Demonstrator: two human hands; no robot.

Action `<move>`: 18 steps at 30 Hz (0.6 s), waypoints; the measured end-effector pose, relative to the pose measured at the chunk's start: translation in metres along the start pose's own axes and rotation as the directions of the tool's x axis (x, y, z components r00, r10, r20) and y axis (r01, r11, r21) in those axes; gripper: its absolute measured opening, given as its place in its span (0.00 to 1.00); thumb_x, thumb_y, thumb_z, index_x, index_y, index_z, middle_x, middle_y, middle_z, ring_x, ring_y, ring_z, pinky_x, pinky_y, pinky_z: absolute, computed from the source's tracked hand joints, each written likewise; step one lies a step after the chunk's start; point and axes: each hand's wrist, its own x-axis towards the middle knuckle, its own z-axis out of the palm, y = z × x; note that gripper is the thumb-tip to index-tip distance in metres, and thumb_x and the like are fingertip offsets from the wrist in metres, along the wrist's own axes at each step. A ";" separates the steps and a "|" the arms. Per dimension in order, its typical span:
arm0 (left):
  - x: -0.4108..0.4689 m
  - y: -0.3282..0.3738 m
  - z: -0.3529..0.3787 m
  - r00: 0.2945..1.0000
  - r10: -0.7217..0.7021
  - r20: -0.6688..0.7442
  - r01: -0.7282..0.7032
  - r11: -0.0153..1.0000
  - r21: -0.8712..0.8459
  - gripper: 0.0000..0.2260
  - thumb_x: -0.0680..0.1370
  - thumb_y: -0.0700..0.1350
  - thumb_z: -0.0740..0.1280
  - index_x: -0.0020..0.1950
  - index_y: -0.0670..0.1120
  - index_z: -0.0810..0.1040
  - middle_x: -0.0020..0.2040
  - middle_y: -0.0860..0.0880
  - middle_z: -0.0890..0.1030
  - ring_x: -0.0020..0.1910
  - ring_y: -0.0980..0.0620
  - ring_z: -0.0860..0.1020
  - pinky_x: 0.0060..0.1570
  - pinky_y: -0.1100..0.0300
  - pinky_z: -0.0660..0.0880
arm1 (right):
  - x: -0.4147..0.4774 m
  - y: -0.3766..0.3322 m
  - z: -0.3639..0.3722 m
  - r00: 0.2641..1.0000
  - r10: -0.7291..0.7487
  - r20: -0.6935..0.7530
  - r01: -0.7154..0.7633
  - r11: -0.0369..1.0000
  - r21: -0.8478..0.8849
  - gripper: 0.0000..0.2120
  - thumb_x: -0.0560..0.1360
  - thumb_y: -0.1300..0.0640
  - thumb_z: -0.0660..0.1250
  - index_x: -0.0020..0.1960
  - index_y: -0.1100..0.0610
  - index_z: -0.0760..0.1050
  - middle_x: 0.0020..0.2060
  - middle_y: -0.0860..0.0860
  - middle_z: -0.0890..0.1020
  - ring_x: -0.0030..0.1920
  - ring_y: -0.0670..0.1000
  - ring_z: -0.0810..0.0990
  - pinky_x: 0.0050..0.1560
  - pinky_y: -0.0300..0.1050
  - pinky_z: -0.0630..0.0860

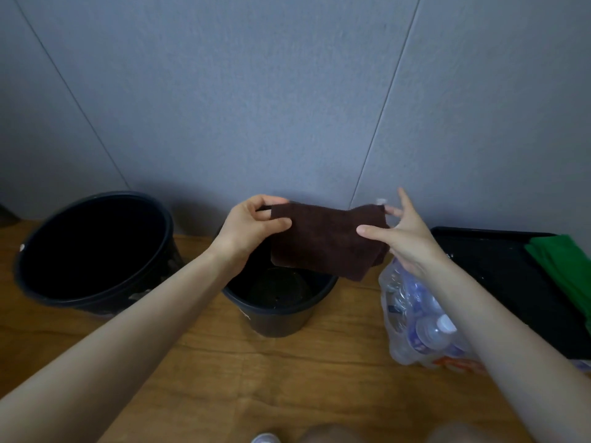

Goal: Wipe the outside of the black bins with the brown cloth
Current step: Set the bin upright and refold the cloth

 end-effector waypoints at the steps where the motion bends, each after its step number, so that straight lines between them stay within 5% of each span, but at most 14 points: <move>1: -0.001 -0.002 -0.001 0.999 0.028 -0.018 -0.026 0.996 0.084 0.14 0.71 0.30 0.69 0.48 0.47 0.78 0.35 0.52 0.84 0.37 0.56 0.83 0.41 0.64 0.80 | 0.000 -0.001 0.001 0.999 -0.033 -0.019 0.031 0.996 -0.083 0.53 0.64 0.66 0.76 0.76 0.45 0.48 0.71 0.50 0.64 0.68 0.56 0.68 0.66 0.58 0.69; 6: -0.005 -0.008 -0.009 0.960 0.276 -0.039 -0.184 0.733 0.655 0.13 0.69 0.37 0.74 0.49 0.50 0.79 0.39 0.51 0.83 0.40 0.56 0.81 0.45 0.65 0.76 | -0.002 -0.007 0.009 0.978 -0.162 0.134 0.203 0.896 -0.396 0.37 0.66 0.65 0.75 0.70 0.49 0.67 0.60 0.49 0.71 0.62 0.49 0.70 0.63 0.42 0.67; 10: -0.011 -0.007 -0.018 0.919 0.393 -0.034 -0.211 0.562 0.800 0.07 0.72 0.43 0.71 0.50 0.49 0.81 0.40 0.52 0.79 0.38 0.58 0.76 0.42 0.68 0.73 | -0.003 -0.011 0.022 0.919 -0.262 0.295 0.395 0.645 -0.654 0.11 0.71 0.59 0.71 0.54 0.53 0.81 0.50 0.51 0.78 0.55 0.52 0.75 0.54 0.43 0.69; 13: -0.008 -0.008 -0.030 0.939 0.344 0.000 -0.218 0.595 0.774 0.06 0.74 0.43 0.70 0.50 0.48 0.79 0.47 0.49 0.73 0.45 0.53 0.74 0.48 0.60 0.72 | 0.000 -0.011 0.025 0.886 -0.267 0.378 0.462 0.457 -0.760 0.08 0.76 0.52 0.66 0.52 0.52 0.79 0.55 0.47 0.77 0.62 0.52 0.69 0.60 0.46 0.63; 15: -0.005 -0.007 -0.040 0.968 0.249 0.040 -0.210 0.707 0.675 0.04 0.75 0.42 0.67 0.49 0.47 0.76 0.48 0.47 0.74 0.49 0.49 0.76 0.52 0.54 0.74 | -0.003 -0.018 0.027 0.879 -0.199 0.434 0.472 0.496 -0.729 0.08 0.77 0.51 0.62 0.51 0.52 0.77 0.51 0.44 0.77 0.59 0.49 0.70 0.59 0.44 0.66; 18: -0.004 -0.003 -0.049 0.981 0.194 0.015 -0.167 0.803 0.572 0.03 0.78 0.43 0.63 0.45 0.46 0.71 0.42 0.48 0.76 0.42 0.52 0.76 0.46 0.56 0.73 | -0.012 -0.029 0.040 0.857 -0.129 0.498 0.429 0.714 -0.553 0.08 0.77 0.52 0.62 0.42 0.53 0.74 0.36 0.45 0.77 0.41 0.46 0.75 0.42 0.40 0.68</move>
